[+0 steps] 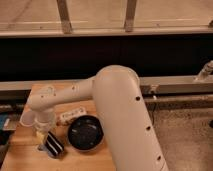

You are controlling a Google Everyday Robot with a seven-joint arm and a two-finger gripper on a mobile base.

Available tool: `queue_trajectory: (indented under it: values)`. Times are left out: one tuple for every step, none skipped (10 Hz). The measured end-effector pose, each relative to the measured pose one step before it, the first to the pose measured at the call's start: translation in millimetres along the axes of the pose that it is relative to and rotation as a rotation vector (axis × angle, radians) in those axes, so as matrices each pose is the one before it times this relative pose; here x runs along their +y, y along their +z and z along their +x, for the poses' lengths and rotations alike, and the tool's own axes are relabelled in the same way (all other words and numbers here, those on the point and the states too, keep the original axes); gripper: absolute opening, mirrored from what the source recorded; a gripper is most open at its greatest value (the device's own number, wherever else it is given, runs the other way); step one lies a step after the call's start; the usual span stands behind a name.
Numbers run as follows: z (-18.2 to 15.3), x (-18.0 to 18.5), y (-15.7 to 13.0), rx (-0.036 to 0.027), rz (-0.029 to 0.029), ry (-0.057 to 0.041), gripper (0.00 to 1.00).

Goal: Place the eraser on the white sponge

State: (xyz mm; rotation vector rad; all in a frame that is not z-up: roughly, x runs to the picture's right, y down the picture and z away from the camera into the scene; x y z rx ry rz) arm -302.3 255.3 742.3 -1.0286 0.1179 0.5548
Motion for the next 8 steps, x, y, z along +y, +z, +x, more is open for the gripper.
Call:
queue_trajectory:
  values:
    - [-0.41,0.39,-0.3,-0.00908,-0.00029,-0.0023,0.74]
    - [-0.71,2.27,-4.5,-0.02899,0.01663,0.00445,0.74]
    - [-0.41,2.18,-5.33,-0.02648,0.01382,0.00348,0.74]
    - [1.16,-0.87,-1.43,-0.00582,0.00367,0.0042,0.74]
    - [-0.2,0.37,0.21,0.00017,-0.00002,-0.00053,0.74]
    - [-0.62,1.43,0.42,0.00043,-0.00065,-0.00248,0.74]
    - [-0.04,-0.19,-0.23,-0.00039,0.00019,0.00037,0.74]
    - [0.25,-0.47,-0.17,-0.0003,-0.00001,0.00101,0.74]
